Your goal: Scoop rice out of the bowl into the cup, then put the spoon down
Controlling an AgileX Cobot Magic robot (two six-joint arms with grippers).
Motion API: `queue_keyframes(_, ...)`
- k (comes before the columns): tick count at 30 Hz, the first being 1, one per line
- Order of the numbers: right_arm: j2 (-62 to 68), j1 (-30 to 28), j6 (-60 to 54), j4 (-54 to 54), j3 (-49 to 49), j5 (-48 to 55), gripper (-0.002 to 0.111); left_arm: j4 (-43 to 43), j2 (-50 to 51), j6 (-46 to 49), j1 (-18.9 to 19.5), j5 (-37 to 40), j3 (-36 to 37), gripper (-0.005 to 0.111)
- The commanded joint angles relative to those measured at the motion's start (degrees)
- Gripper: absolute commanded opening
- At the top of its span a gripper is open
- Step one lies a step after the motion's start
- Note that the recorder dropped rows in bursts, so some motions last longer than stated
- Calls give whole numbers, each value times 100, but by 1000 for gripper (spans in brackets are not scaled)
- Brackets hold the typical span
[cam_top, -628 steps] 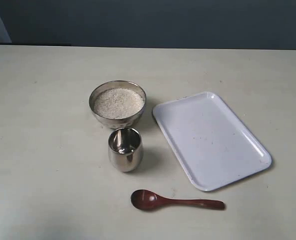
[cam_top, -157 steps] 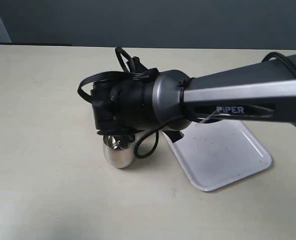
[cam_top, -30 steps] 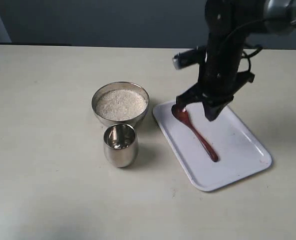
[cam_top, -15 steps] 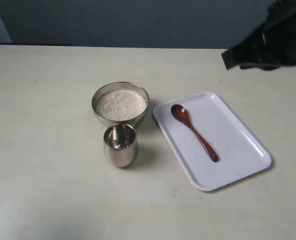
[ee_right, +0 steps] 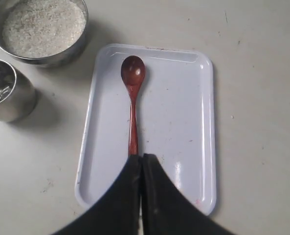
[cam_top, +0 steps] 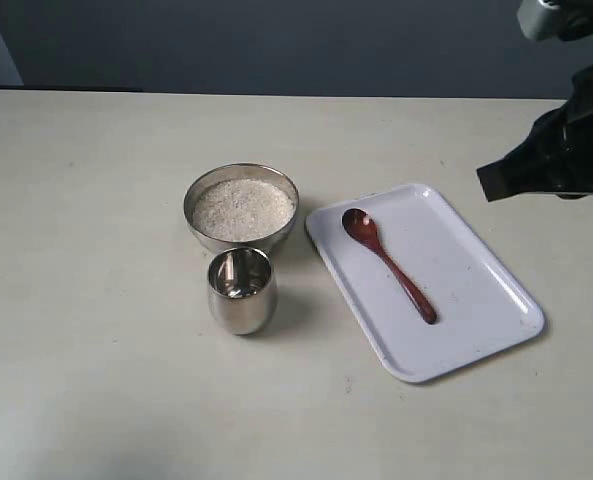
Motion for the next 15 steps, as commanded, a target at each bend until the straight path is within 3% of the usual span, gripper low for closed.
queue_keyframes(1,-37,-14,11,8,32,-92,0,10,-28,-32,-40,-57,-14,1)
queue_keyframes(4,-37,-14,11,-108,32,-354,0,10,-28,-32,-40,-57,-14,1)
queue_keyframes(6,-37,-174,-69,-861,32,-965,0,10,-28,-32,-40,-57,-14,1)
queue_keyframes(9,-118,-1128,-22,-693,90,-1923,0,10,-28,-32,-40,-57,-14,1)
queue_keyframes(12,-570,-1989,-22,-230,498,-2136,0,10,-28,-32,-40,-57,-14,1)
queue_keyframes(15,-1767,-2766,-22,-309,1620,-2233,0,10,-28,-32,-40,-57,-14,1)
